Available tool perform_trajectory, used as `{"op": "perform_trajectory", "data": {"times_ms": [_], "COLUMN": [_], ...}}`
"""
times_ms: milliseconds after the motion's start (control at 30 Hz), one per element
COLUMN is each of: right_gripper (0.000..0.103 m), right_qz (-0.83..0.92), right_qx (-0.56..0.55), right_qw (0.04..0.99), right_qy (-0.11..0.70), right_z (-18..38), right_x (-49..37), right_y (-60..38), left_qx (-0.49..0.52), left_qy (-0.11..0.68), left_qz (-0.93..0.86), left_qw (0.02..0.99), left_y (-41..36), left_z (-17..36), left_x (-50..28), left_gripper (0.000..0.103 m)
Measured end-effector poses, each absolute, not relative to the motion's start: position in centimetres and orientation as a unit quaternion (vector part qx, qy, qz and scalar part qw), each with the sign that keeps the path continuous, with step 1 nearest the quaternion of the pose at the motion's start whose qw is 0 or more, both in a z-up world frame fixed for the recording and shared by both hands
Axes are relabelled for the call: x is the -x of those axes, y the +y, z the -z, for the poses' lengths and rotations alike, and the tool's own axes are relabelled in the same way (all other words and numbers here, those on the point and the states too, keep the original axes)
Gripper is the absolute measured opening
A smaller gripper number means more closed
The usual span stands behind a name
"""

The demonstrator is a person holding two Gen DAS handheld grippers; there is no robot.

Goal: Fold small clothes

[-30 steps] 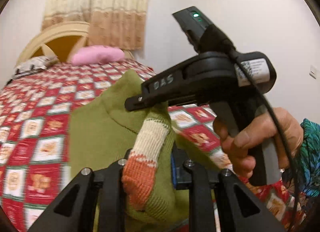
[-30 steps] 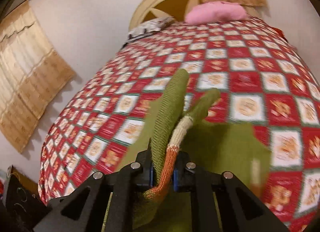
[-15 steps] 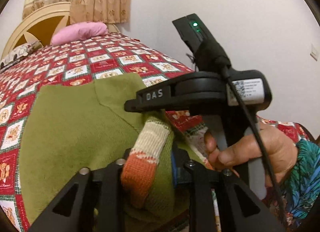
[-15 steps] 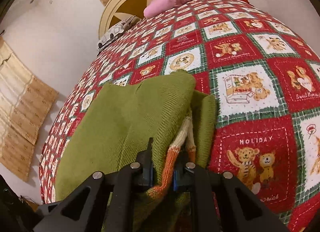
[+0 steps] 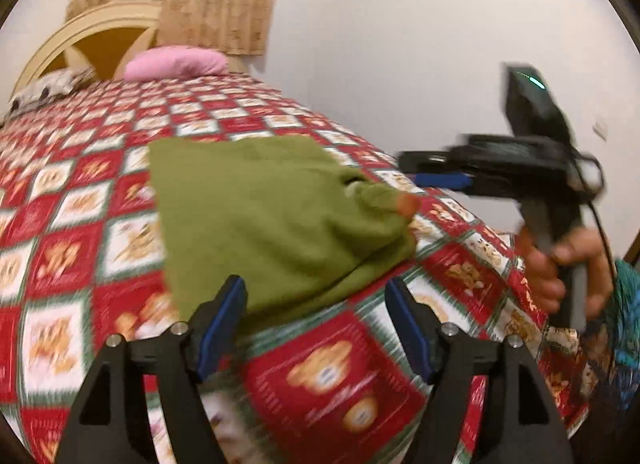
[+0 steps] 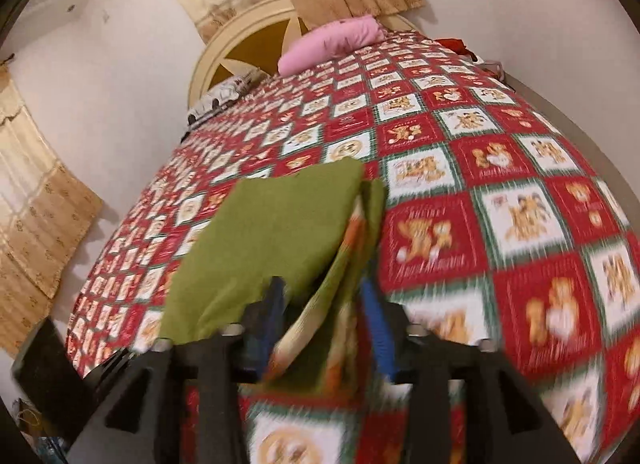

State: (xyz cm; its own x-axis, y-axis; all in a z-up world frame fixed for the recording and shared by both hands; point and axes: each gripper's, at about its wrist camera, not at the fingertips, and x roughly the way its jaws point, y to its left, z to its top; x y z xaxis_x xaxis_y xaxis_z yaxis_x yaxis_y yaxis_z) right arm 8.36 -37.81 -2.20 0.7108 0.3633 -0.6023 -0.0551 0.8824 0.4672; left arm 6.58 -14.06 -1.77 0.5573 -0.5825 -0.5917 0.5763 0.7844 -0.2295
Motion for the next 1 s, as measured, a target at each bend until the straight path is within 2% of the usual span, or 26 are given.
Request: {"op": "perform_trajectory", "data": {"times_ms": [167, 333, 500, 533, 567, 800, 900, 1000], "right_gripper": [0.057, 0.057, 0.057, 0.039, 0.008, 0.008, 0.008, 0.008], "right_qz": [-0.1, -0.08, -0.064, -0.062, -0.06, -0.063, -0.053, -0.054], "right_qx": [-0.195, -0.046, 0.012, 0.014, 0.012, -0.168, -0.184, -0.195], "right_qw": [0.912, 0.945, 0.92, 0.916, 0.911, 0.906, 0.899, 0.9], "right_qy": [0.348, 0.315, 0.386, 0.397, 0.407, 0.382, 0.393, 0.386], "right_z": [2.4, 0.4, 2.4, 3.1, 3.8, 5.1, 7.6, 7.3], "right_x": [-6.7, -5.9, -8.4, -8.7, -8.8, -6.7, -6.4, -6.3], "right_y": [-35.0, -30.0, -28.1, -28.2, -28.6, -35.0, -35.7, -36.0], "left_qx": [0.044, 0.023, 0.04, 0.043, 0.045, 0.058, 0.066, 0.057], "left_qy": [0.358, 0.337, 0.348, 0.35, 0.35, 0.348, 0.354, 0.353], "left_qz": [0.309, 0.294, 0.279, 0.277, 0.274, 0.249, 0.241, 0.229], "left_qw": [0.88, 0.894, 0.894, 0.894, 0.895, 0.902, 0.901, 0.905], "left_y": [-11.8, -11.6, -10.7, -10.4, -10.2, -8.2, -7.8, -7.9], "left_z": [1.8, 0.8, 1.2, 1.3, 1.2, 1.2, 1.5, 1.5], "left_x": [-6.6, -6.0, -7.1, -7.2, -7.3, -8.8, -9.8, -10.7], "left_gripper": [0.075, 0.075, 0.075, 0.075, 0.075, 0.075, 0.075, 0.075]}}
